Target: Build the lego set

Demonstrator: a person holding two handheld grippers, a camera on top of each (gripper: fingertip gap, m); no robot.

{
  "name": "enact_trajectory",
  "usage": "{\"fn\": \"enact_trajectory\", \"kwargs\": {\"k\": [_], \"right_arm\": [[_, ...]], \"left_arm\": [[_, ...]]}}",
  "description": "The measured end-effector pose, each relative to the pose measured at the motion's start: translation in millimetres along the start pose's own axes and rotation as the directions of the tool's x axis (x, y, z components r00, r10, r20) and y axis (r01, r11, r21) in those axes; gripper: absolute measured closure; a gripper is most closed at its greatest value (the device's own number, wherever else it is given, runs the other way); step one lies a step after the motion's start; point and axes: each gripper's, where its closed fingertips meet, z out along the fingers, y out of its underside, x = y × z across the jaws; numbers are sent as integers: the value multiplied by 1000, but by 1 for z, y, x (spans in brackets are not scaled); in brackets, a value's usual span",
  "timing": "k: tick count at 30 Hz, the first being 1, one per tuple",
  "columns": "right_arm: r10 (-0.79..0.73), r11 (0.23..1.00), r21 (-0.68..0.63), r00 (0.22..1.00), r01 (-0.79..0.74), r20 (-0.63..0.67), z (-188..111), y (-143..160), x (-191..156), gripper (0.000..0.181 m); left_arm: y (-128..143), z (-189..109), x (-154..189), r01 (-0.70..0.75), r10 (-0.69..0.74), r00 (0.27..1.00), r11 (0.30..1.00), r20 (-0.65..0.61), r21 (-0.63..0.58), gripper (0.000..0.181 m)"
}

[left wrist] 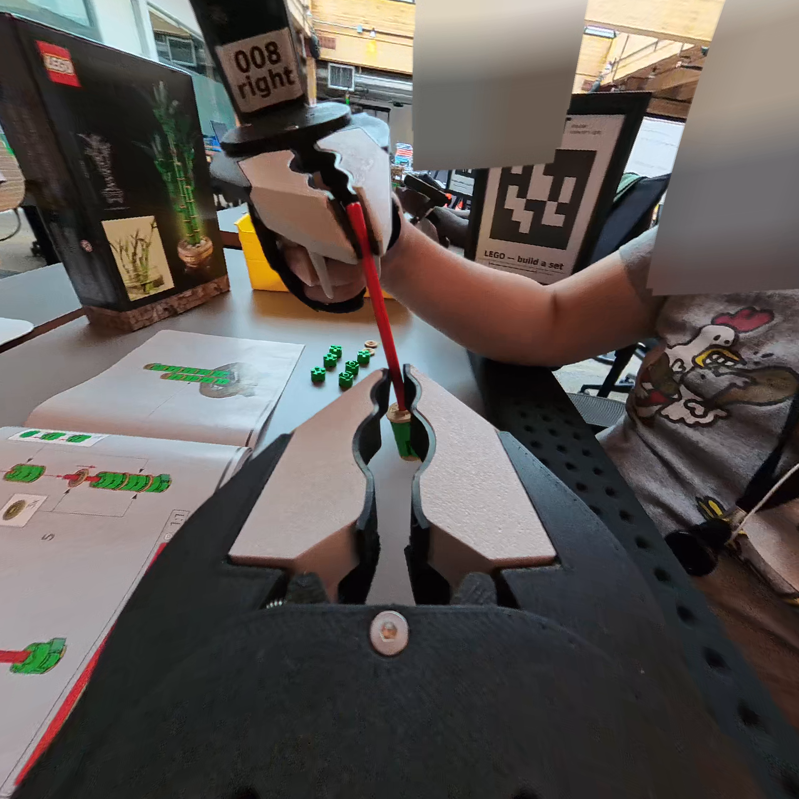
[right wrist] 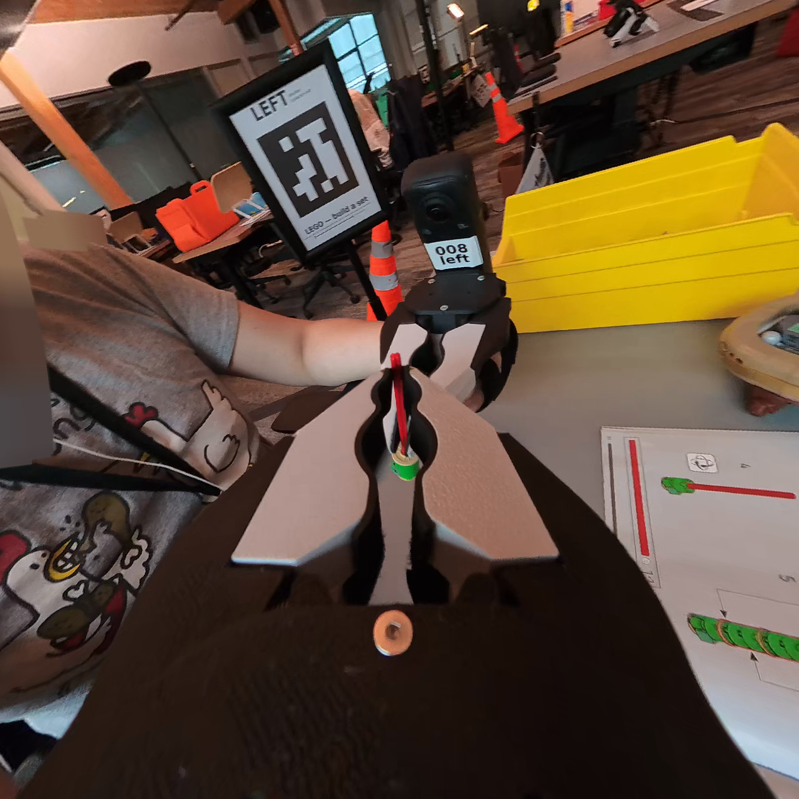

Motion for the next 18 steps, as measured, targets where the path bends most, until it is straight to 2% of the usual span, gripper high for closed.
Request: {"fn": "enact_trajectory", "kwargs": {"k": [3, 6, 8, 12, 18], "right_arm": [[-12, 1000, -2, 1000, 12, 28, 0, 2, -3, 178], [-22, 999, 25, 1000, 22, -9, -4, 0, 4, 172], [-41, 997, 65, 995, 47, -93, -13, -7, 16, 155], [-105, 993, 12, 938, 115, -330, -39, -1, 50, 148], [-78, 996, -66, 922, 57, -380, -19, 17, 69, 150]], "left_arm": [[3, 3, -1, -28, 29, 999, 999, 21, -25, 178], [4, 1, -15, -73, 79, 989, 996, 125, -48, 180], [9, -5, -31, -94, 111, 970, 992, 217, -88, 179], [27, -17, -65, -99, 162, 904, 979, 395, -176, 179], [39, -12, -80, -29, 121, 876, 979, 468, -200, 179]]}}
